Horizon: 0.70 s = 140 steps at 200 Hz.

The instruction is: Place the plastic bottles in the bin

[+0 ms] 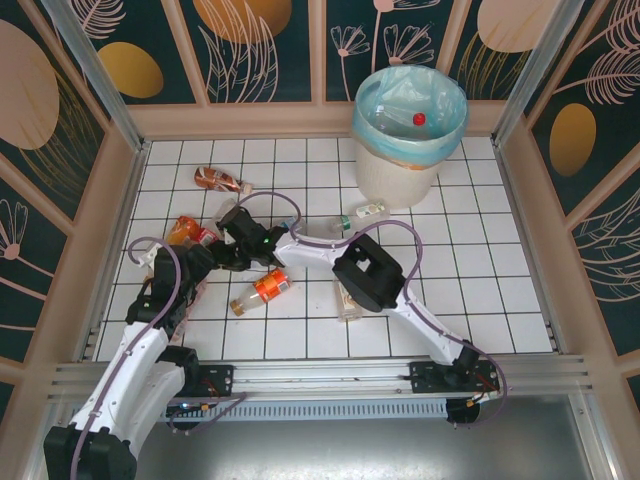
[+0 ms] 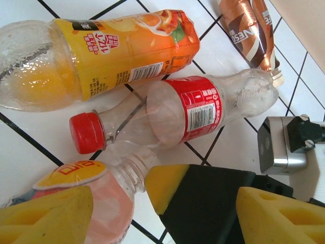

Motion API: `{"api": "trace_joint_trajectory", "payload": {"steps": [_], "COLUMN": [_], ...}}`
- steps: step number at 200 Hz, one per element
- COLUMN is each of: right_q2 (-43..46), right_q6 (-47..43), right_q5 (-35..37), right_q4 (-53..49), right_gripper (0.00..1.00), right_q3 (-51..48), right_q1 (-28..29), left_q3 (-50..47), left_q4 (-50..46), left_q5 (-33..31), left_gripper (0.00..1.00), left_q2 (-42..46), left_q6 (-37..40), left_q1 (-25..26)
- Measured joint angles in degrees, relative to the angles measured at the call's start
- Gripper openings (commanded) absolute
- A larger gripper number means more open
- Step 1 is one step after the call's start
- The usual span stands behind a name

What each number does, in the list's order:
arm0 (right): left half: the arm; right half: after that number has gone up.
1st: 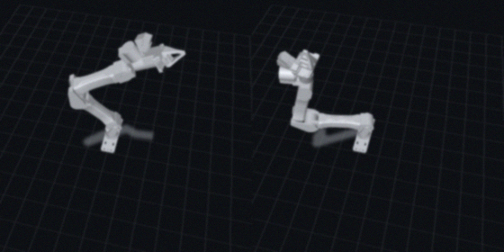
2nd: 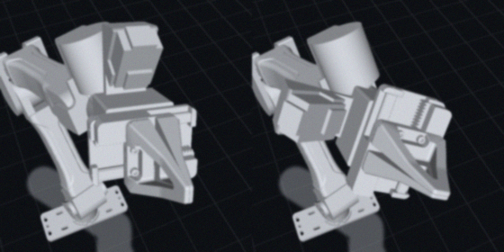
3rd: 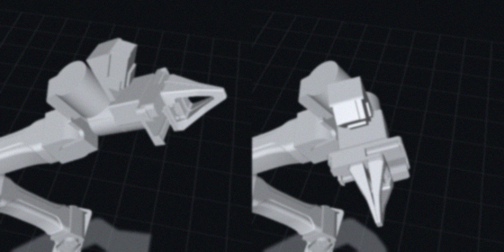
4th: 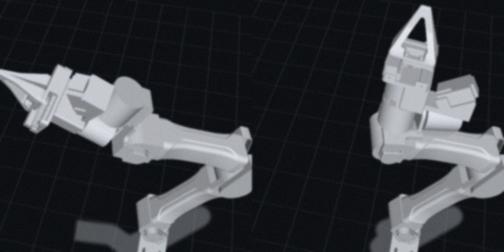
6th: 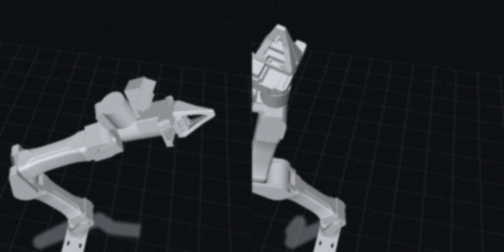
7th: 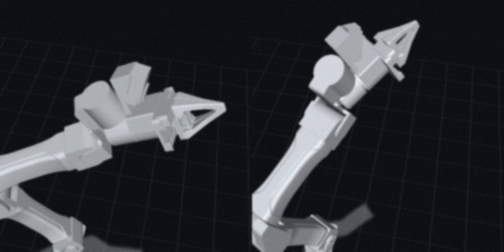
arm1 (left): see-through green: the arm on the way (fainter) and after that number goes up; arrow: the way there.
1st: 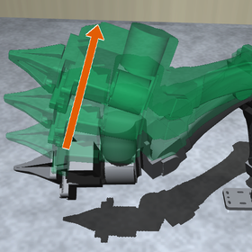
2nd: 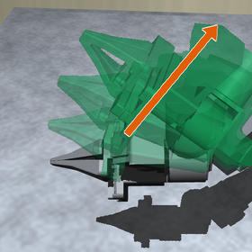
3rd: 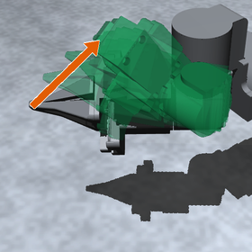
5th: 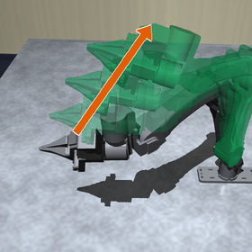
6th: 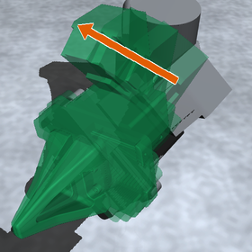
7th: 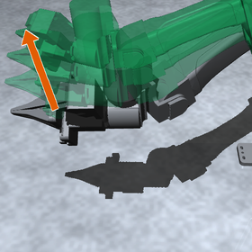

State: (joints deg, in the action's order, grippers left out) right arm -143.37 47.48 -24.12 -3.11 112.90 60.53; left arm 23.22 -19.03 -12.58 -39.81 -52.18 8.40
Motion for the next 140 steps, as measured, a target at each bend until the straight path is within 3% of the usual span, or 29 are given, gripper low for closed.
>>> {"api": "trace_joint_trajectory", "payload": {"steps": [140], "right_q2": [-1.0], "right_q6": [8.5], "right_q5": [-7.3], "right_q4": [14.8], "right_gripper": [0.54], "right_q3": [-5.3], "right_q1": [-0.3], "left_q3": [-2.3], "left_q4": [1.3], "left_q5": [-0.1], "left_gripper": [0.75], "left_q2": [0.3], "left_q6": [0.0], "left_q1": [0.0]}}
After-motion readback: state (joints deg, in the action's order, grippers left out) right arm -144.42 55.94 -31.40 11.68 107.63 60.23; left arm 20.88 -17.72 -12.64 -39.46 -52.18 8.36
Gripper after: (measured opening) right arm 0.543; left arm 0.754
